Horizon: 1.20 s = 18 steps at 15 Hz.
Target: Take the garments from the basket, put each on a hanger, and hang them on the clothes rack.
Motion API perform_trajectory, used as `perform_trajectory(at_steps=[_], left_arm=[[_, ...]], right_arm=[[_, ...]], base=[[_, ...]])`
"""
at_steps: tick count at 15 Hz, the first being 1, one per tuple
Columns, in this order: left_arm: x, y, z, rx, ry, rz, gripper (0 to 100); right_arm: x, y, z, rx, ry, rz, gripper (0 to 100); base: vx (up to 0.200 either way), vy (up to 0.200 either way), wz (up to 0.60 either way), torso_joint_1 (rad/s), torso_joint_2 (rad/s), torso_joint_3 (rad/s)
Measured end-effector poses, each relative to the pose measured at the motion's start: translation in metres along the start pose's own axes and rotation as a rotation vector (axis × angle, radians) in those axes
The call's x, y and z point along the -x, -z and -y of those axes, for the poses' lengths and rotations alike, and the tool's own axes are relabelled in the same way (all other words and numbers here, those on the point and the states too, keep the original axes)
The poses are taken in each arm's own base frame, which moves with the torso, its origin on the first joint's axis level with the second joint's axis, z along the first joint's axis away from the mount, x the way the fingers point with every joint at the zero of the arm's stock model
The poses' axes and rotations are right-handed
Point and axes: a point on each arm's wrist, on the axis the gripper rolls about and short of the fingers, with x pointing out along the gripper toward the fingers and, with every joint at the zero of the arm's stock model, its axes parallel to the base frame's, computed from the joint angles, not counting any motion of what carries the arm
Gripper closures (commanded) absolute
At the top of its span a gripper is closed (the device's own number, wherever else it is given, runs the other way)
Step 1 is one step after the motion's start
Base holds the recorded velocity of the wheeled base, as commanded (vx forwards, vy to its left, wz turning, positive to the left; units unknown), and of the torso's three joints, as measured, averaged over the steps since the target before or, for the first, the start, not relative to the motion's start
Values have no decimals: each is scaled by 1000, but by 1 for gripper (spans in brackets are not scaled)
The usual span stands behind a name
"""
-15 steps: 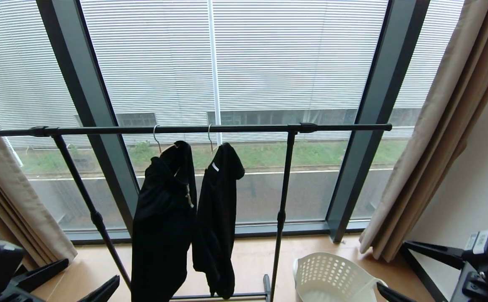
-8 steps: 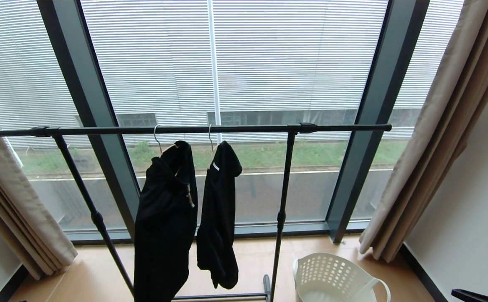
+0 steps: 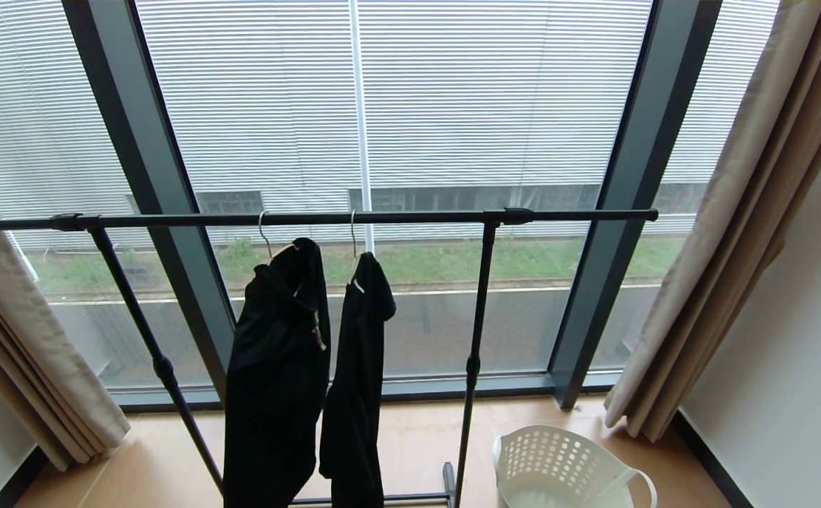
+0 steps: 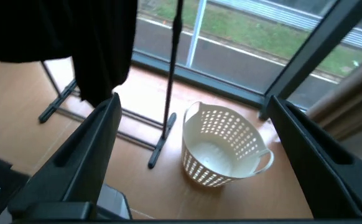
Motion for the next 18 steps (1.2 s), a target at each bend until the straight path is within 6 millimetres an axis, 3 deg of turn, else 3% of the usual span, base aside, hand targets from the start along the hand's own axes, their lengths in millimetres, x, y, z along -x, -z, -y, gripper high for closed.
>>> perform_trajectory(at_steps=[4,7,14,18], left_arm=[[9,3,0,9,-129,92,0],[16,5,0,111,-146,181,0],[21,12,7,7,215,275,0],[21,12,8,-25,244,282,0]], right_arm=[[7,3,-3,-13,75,97,0],[11,5,-5,-12,86,147,0],[13,6,-7,-2,42,196,0],[13,6,-9,56,-32,204,0]], base=[[0,0,0,0,0,0],[0,0,0,0,0,0],[0,0,0,0,0,0],[0,0,0,0,0,0]])
